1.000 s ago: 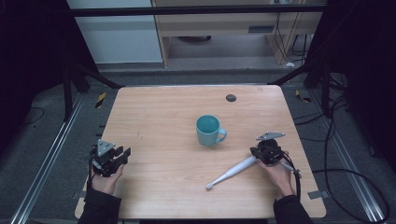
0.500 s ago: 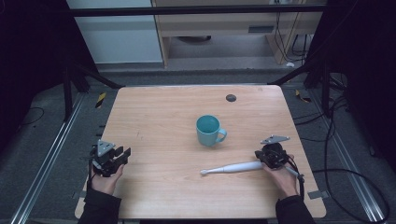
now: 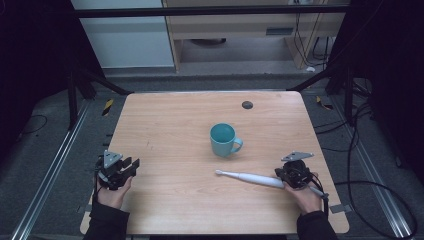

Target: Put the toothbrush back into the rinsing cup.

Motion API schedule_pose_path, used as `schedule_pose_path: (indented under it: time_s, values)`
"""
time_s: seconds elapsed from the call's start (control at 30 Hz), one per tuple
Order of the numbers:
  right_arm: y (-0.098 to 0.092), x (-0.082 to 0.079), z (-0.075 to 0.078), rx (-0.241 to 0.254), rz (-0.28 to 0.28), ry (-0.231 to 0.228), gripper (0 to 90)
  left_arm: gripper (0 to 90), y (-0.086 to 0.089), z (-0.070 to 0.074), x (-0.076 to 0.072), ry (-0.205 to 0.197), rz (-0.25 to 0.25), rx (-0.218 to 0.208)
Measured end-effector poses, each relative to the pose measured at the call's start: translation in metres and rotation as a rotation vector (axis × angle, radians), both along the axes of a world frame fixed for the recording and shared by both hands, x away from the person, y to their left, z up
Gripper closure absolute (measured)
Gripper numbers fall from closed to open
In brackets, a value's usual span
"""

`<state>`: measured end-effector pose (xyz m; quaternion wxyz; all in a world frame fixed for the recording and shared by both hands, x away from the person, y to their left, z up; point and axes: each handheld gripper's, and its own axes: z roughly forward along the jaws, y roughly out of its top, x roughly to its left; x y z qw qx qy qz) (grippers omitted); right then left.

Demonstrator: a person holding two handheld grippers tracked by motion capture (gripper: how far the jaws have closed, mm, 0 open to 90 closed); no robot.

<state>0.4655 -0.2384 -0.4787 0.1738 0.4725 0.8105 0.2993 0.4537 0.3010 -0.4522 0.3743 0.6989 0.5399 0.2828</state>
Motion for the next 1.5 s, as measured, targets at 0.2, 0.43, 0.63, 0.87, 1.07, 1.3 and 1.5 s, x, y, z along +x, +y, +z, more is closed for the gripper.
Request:
schedule_pose_path:
  time_s: [0.2,0.43,0.63,0.87,1.07,1.3,1.5]
  values:
    - [0.001,-0.005,0.0,-0.004,0.008,0.009,90.0,64.6,0.001,0.001,-0.001,-0.002,0.003,-0.003]
    - [-0.002,-0.014,0.0,-0.001,0.001,0.006,90.0,64.6,0.001,0.0,-0.001,0.0,0.003,0.001]
    - [-0.001,-0.019,0.0,-0.002,0.014,0.013,90.0,64.6,0.002,0.0,-0.002,0.0,0.002,0.004]
    - [0.0,-0.021,0.001,-0.012,0.025,0.003,89.8,64.6,0.003,0.0,-0.002,-0.004,0.006,0.0]
    - [-0.003,-0.02,0.009,0.006,0.019,-0.028,80.2,64.6,0.004,0.0,-0.001,0.001,0.003,-0.001]
    - [-0.007,-0.016,0.025,0.005,0.054,-0.066,67.6,64.4,0.004,-0.001,0.002,0.006,-0.006,0.002]
    - [0.005,-0.013,0.041,-0.019,0.123,-0.071,60.0,64.0,0.003,-0.001,0.002,0.008,-0.01,0.01]
